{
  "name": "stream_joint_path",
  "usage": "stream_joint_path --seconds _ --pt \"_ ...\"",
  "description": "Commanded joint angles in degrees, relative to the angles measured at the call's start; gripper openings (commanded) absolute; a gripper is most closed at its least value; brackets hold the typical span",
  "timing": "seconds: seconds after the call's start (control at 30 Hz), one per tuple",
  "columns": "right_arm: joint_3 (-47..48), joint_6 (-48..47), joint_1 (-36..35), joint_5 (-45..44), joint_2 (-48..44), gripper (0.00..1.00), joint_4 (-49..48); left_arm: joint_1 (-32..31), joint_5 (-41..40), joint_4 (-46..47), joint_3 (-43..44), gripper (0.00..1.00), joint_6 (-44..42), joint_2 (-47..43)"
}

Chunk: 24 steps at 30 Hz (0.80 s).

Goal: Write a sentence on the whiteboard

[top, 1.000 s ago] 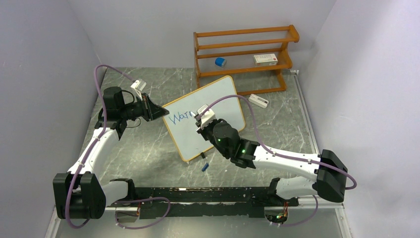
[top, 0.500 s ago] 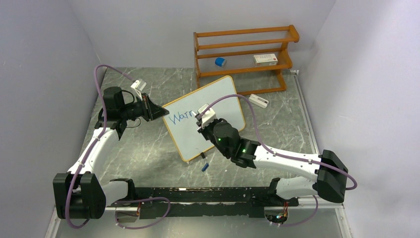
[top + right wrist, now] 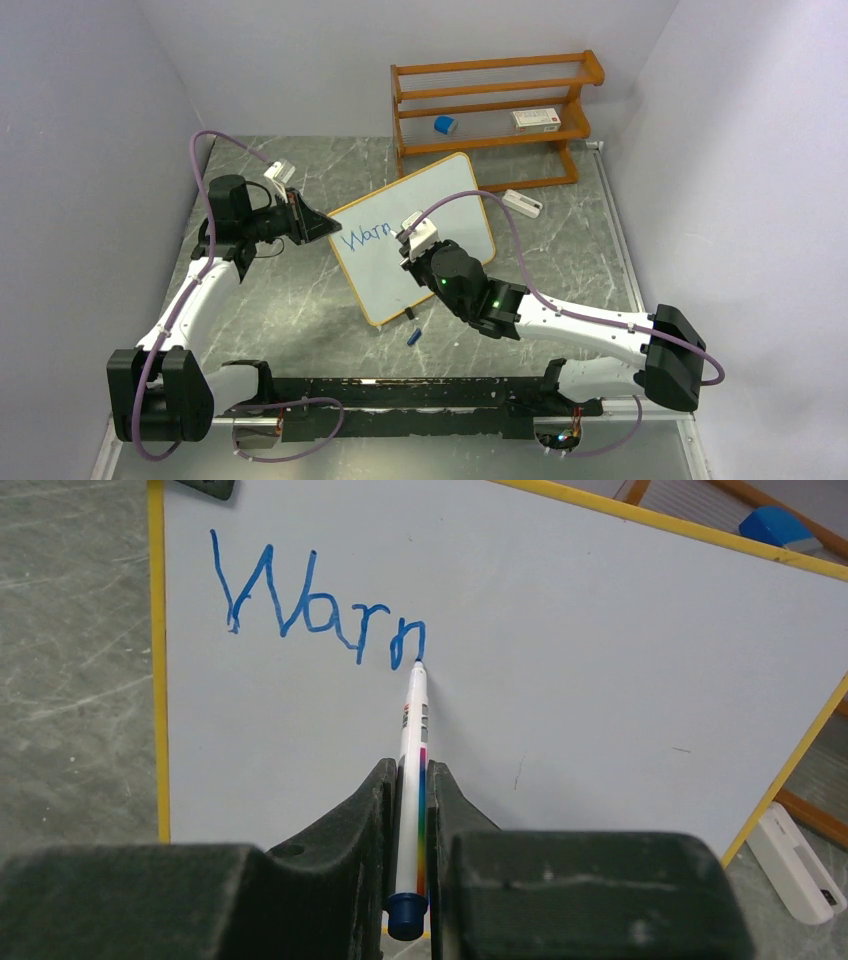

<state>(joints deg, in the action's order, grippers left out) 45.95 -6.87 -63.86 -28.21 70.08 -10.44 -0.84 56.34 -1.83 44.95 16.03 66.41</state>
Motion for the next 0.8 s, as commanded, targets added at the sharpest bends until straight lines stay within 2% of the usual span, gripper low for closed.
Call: stream_joint_path --seconds 0.0,0.33,0.77 --pt "0.32 1.06 0.39 0.76 -0.78 0.00 2.34 0.75 -3.06 -2.46 0.05 0.05 -2.55 0.61" --pt "0.01 1.10 0.40 0.63 -0.74 0.00 2.09 0.75 -3.01 -2.36 0.14 0.05 -2.54 0.78" --pt "-0.07 -0.56 0.39 -0.42 0.43 0.00 -3.31 0.75 -2.82 -2.33 -0.01 0.05 -2.59 0.81"
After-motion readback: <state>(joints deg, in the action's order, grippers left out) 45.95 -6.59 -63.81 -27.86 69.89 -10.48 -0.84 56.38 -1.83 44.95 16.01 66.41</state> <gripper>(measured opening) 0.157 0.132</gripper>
